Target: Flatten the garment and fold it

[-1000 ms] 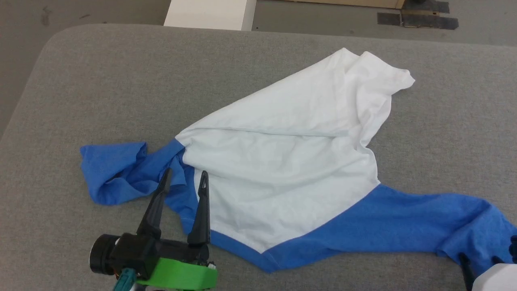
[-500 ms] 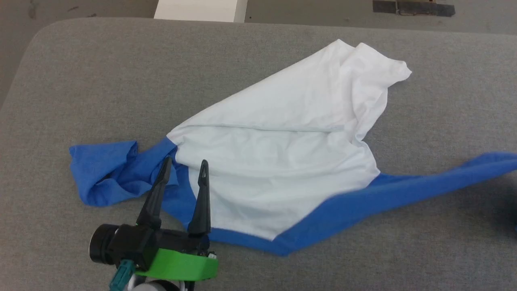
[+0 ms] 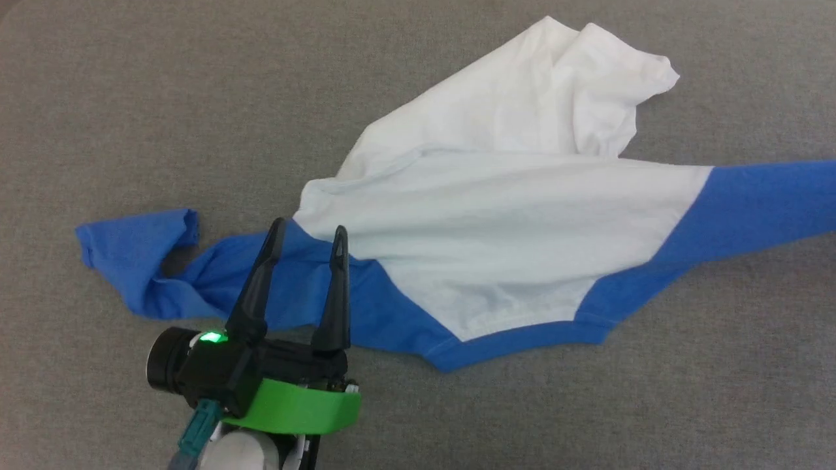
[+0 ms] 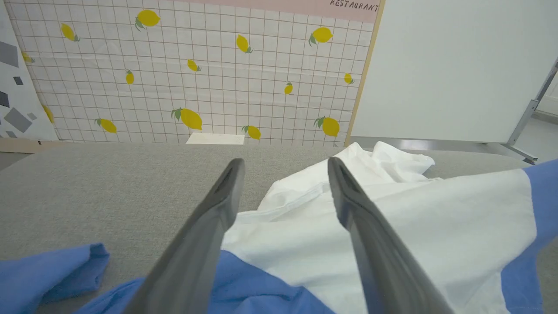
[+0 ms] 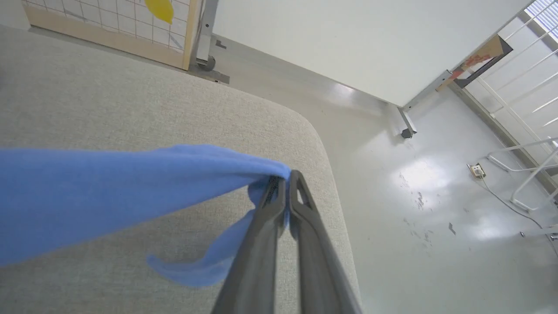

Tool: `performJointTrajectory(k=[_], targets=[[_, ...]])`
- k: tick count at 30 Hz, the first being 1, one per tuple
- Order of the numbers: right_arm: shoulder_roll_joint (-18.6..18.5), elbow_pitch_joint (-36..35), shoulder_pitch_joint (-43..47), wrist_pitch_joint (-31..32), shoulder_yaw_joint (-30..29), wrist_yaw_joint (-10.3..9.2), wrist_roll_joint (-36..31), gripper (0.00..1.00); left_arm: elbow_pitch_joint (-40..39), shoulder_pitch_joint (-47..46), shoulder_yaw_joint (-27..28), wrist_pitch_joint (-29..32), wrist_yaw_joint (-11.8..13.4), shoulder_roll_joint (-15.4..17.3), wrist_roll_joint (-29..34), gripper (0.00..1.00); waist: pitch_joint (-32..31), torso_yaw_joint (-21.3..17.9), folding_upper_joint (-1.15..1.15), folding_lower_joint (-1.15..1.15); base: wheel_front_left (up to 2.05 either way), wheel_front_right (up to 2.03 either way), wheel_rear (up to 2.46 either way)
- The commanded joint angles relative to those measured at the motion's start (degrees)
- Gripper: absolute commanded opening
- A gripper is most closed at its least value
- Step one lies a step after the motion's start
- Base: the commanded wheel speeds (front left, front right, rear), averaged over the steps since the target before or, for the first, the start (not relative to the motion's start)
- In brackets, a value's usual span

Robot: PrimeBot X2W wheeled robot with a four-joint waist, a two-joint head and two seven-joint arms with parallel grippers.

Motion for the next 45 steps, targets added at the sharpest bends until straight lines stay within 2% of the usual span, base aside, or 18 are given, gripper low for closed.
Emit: performJointTrajectory(k=[1, 8, 11, 12, 13, 17, 21, 27, 33, 34, 35, 37, 40, 45], targets=[[-0.8, 2.6, -2.0, -1.4, -0.6, -0.11, -0.8, 0.00, 0.1, -1.4, -0.2, -0.2, -0.4, -0.3, 0.7, 1.00, 2.9, -0.4, 0.00, 0.00, 0.00, 0.00, 0.00], [-3.9, 16.4, -9.0, -8.3, -1.7, -0.11, -6.3, 0.00, 1.2, -4.3, -1.5, -0.2, -1.3, -0.4, 1.8, 1.00, 6.9, 0.0, 0.00, 0.00, 0.00, 0.00, 0.00], [-3.4, 21.4, -11.9, -10.3, -1.7, -0.11, -6.9, 0.00, 1.8, -5.2, -2.2, -0.2, -1.5, -0.4, 2.0, 1.00, 7.6, 0.2, 0.00, 0.00, 0.00, 0.00, 0.00], [-3.3, 22.9, -12.8, -11.2, -0.9, -0.11, -7.3, 0.84, 2.0, -5.5, -2.4, -0.2, -1.5, -0.5, 2.1, 1.00, 7.6, 0.2, 0.00, 0.00, 0.00, 0.00, 0.00], [-3.1, 24.1, -13.6, -11.8, -0.5, -0.11, -7.2, 1.00, 2.2, -5.7, -2.5, -0.2, -1.5, -0.5, 2.1, 1.00, 7.6, 0.2, 0.00, 0.00, 0.00, 0.00, 0.00], [-1.2, 27.0, -16.6, -14.8, 2.4, -0.11, -6.5, 1.00, 3.0, -6.1, -2.9, -0.2, -1.3, -0.5, 1.3, 1.00, 6.0, -0.1, 0.00, 0.00, 0.00, 0.00, 0.00], [0.7, 25.1, -16.7, -16.4, 4.0, -0.11, -3.8, 1.00, 3.8, -5.3, -2.8, -0.2, -1.3, -0.5, 0.5, 1.00, 2.5, -0.1, 0.00, 0.00, 0.00, 0.00, 0.00], [5.2, 14.1, -9.8, -15.6, 5.0, -0.11, 0.3, 1.00, 4.5, -1.9, -1.8, -0.2, -1.7, -0.3, 0.2, 1.00, -3.6, 0.1, 0.00, 0.00, 0.00, 0.00, 0.00], [15.7, -4.6, 5.3, -11.5, 3.7, -0.11, 2.5, 1.00, 5.5, 3.6, -1.7, -0.2, -2.3, 1.4, 1.0, 1.00, -9.6, 0.7, 0.00, 0.00, 0.00, 0.00, 0.00], [18.1, -7.9, 8.2, -11.3, 3.3, -0.11, 2.3, 1.00, 5.5, 4.7, -1.8, -0.2, -2.2, 1.7, 1.3, 1.00, -10.3, 0.9, 0.00, 0.00, 0.00, 0.00, 0.00], [22.5, -12.9, 13.5, -11.2, 3.3, -0.11, 1.4, 1.00, 5.7, 6.4, -2.0, -0.2, -2.1, 2.3, 1.9, 1.00, -11.3, 1.0, 0.00, 0.00, 0.00, 0.00, 0.00], [26.3, -16.7, 18.0, -11.5, 3.7, -0.11, 0.7, 1.00, 6.0, 7.9, -2.3, -0.2, -2.0, 2.9, 2.6, 1.00, -12.0, 1.0, 0.00, 0.00, 0.00, 0.00, 0.00], [28.7, -19.4, 22.8, -12.0, 4.9, -0.11, 0.7, 1.00, 6.6, 9.5, -2.9, -0.2, -1.7, 3.3, 3.4, 1.00, -12.6, 0.8, 0.00, 0.00, 0.00, 0.00, 0.00], [29.4, -19.5, 25.9, -12.9, 6.2, -0.11, 3.7, 1.00, 7.6, 9.8, -4.2, 0.6, -1.3, 3.3, 4.4, 1.00, -12.8, 0.4, 0.00, 0.00, 0.00, 0.00, 0.00]])
